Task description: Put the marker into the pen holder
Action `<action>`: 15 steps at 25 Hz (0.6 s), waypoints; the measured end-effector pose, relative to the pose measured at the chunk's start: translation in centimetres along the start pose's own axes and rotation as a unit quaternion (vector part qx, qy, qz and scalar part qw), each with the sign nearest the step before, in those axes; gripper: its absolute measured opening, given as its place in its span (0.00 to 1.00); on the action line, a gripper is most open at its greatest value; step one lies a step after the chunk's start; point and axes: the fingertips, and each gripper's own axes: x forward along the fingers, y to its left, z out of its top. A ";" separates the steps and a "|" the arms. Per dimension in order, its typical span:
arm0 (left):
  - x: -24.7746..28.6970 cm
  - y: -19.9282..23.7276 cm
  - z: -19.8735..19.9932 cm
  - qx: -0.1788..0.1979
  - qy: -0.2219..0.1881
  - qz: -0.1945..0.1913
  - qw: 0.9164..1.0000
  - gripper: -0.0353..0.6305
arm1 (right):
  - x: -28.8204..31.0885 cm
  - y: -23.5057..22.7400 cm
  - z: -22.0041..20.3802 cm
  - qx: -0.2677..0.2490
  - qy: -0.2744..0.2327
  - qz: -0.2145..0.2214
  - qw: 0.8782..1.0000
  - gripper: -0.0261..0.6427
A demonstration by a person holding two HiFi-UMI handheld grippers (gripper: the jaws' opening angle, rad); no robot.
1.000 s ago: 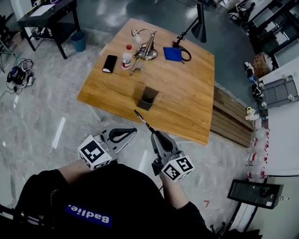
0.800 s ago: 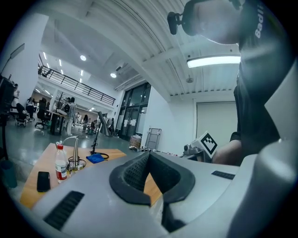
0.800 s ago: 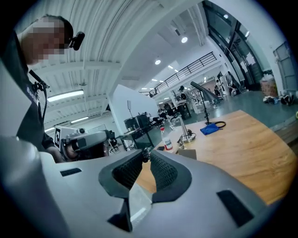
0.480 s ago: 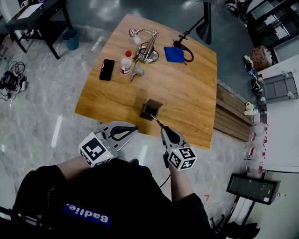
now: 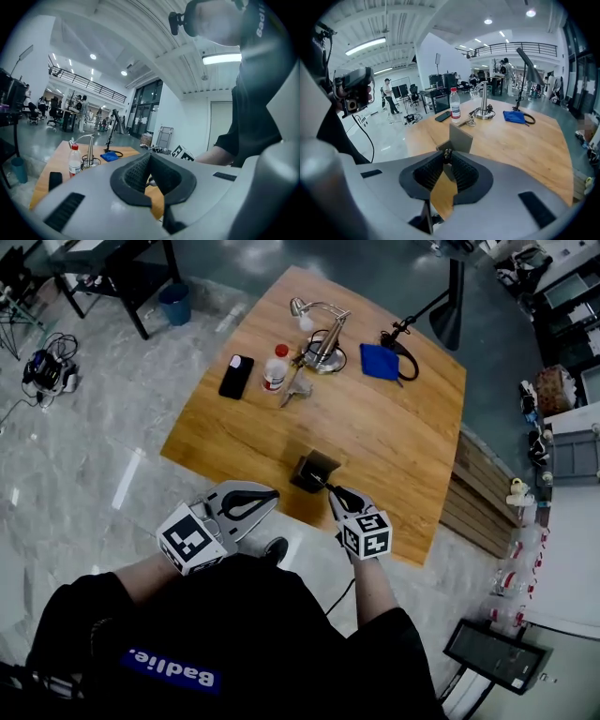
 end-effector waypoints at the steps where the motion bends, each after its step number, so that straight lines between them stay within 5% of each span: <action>1: 0.1 -0.1 0.1 -0.003 0.000 0.006 1.000 0.06 | 0.4 -0.1 -0.1 -0.002 0.003 0.006 1.000 0.13; 15: -0.4 -0.7 -0.1 -0.013 0.001 0.069 0.998 0.06 | 4.6 -1.2 -1.6 -0.077 0.064 0.056 0.993 0.13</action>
